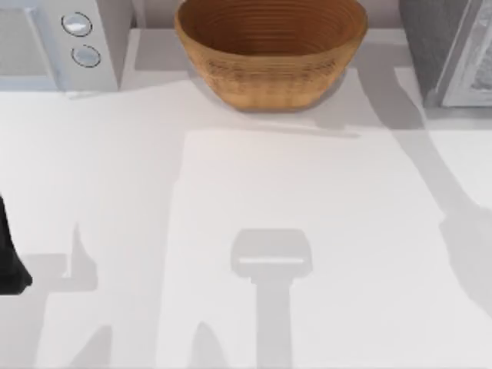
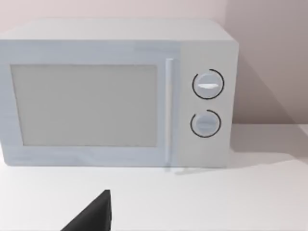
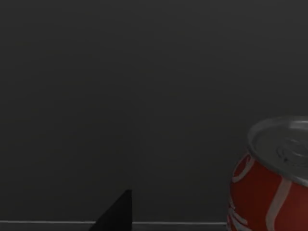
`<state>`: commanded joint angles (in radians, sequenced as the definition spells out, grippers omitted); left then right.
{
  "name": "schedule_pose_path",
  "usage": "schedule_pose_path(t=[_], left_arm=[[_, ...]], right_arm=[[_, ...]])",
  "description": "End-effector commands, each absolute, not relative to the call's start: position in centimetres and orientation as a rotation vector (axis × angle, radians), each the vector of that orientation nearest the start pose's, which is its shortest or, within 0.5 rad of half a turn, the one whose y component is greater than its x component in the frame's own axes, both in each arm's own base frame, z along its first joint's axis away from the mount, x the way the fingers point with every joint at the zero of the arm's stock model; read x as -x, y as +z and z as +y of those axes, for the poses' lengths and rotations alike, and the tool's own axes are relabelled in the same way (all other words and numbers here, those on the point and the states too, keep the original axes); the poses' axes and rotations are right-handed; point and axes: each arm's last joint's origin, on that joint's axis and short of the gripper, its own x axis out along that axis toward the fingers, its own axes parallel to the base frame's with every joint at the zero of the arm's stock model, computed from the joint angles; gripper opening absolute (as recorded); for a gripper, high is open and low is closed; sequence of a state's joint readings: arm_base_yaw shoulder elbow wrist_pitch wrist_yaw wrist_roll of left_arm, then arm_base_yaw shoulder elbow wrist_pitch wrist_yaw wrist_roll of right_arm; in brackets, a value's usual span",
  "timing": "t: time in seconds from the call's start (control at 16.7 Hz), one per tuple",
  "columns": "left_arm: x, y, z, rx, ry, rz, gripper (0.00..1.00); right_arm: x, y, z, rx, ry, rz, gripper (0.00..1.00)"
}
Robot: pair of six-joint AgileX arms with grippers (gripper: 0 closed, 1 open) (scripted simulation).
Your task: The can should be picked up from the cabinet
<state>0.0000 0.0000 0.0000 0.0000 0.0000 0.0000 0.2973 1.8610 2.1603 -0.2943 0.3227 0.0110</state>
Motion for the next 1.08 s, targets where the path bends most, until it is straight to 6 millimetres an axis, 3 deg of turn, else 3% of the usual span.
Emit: schedule_pose_path(t=[0.54,1.08], left_arm=[[-10.57,16.0,-0.12,0.0,0.0,0.0,1.0],[-10.57,16.0,-0.12,0.0,0.0,0.0,1.0]], right_arm=[[-39.76,48.34,11.96,0.002,-0.005,-0.009,0.02],[-39.7,48.38,12.03,0.001,-0.003,-0.01,0.0]])
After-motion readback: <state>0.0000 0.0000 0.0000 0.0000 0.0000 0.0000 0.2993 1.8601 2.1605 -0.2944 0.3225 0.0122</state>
